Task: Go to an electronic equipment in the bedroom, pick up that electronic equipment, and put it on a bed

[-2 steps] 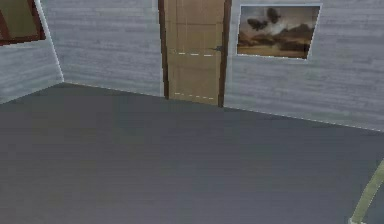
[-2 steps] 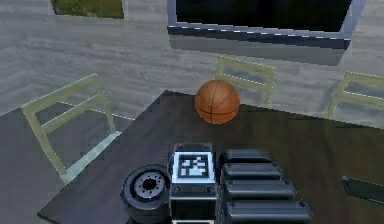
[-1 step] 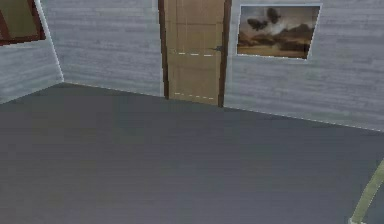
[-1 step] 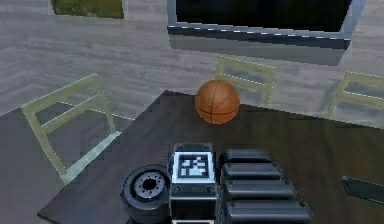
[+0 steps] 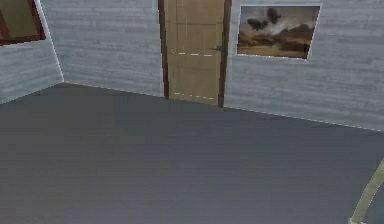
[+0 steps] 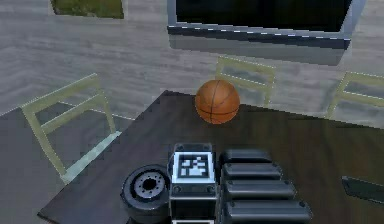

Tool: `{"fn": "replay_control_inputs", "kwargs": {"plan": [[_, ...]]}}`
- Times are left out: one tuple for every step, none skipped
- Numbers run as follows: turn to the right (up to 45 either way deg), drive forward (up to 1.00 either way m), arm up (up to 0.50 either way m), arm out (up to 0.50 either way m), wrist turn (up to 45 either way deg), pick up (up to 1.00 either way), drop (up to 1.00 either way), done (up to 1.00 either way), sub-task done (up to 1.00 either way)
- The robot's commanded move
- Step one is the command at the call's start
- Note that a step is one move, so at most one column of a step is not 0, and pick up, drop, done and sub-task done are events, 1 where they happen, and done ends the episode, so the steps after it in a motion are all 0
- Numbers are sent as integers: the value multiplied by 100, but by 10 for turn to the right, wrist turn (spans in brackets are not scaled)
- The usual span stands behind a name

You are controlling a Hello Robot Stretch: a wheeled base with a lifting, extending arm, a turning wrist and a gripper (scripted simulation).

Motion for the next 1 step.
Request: {"fn": "replay_control_inputs", "kwargs": {"plan": [[30, 0, 0, 0, 0, 0, 0, 0, 0]]}}
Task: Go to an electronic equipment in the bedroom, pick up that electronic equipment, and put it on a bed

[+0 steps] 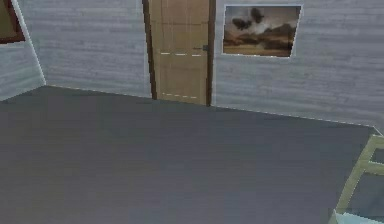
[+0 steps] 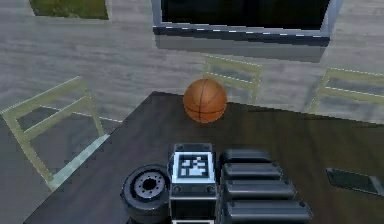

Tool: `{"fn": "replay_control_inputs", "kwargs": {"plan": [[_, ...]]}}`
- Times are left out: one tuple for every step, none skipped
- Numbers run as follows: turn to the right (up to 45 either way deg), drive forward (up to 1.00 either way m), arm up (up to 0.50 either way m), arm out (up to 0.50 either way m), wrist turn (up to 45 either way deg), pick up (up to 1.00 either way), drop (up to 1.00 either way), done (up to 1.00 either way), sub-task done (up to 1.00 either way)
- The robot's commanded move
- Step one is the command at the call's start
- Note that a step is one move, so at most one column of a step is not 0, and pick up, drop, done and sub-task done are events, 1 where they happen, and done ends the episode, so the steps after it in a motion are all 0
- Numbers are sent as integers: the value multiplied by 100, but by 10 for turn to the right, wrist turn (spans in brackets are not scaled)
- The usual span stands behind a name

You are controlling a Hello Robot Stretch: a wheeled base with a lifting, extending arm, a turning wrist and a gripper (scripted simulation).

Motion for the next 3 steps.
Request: {"fn": "replay_control_inputs", "kwargs": {"plan": [[120, 0, 0, 0, 0, 0, 0, 0, 0], [450, 0, 0, 0, 0, 0, 0, 0, 0], [180, 0, 0, 0, 0, 0, 0, 0, 0]]}}
